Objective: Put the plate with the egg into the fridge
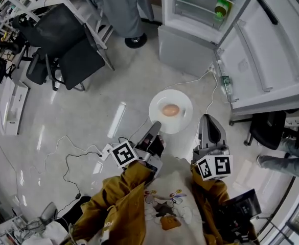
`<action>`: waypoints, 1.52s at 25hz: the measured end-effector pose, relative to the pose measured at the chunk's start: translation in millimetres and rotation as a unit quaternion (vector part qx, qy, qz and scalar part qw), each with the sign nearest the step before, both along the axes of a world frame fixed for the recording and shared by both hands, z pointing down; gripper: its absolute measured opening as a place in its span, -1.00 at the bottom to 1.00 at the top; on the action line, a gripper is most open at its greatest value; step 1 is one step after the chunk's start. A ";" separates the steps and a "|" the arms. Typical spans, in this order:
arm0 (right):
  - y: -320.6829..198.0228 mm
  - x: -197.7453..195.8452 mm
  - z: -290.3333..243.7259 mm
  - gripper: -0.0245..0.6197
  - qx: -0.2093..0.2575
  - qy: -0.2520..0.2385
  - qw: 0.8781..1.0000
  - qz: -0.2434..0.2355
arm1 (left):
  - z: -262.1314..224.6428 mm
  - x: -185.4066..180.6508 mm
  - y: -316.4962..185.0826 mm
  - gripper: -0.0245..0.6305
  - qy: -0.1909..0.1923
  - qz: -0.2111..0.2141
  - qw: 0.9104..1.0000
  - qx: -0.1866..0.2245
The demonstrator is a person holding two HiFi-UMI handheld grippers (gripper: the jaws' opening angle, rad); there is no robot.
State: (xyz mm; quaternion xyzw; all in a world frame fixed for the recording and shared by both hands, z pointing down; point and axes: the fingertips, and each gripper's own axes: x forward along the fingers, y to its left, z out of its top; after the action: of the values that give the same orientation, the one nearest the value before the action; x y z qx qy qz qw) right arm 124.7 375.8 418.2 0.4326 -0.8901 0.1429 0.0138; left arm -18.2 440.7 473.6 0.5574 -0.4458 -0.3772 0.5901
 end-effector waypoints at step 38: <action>-289.9 -87.6 -3.3 -0.91 0.003 -0.030 0.998 0.061 | 0.5 -106.9 -283.0 -0.86 -0.001 0.003 1.000 0.004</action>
State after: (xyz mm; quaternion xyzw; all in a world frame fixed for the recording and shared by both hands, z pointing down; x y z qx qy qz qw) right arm 37.1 85.9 414.9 0.4816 -0.8625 0.1540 -0.0230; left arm -125.1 157.8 474.1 0.5613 -0.4433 -0.3766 0.5887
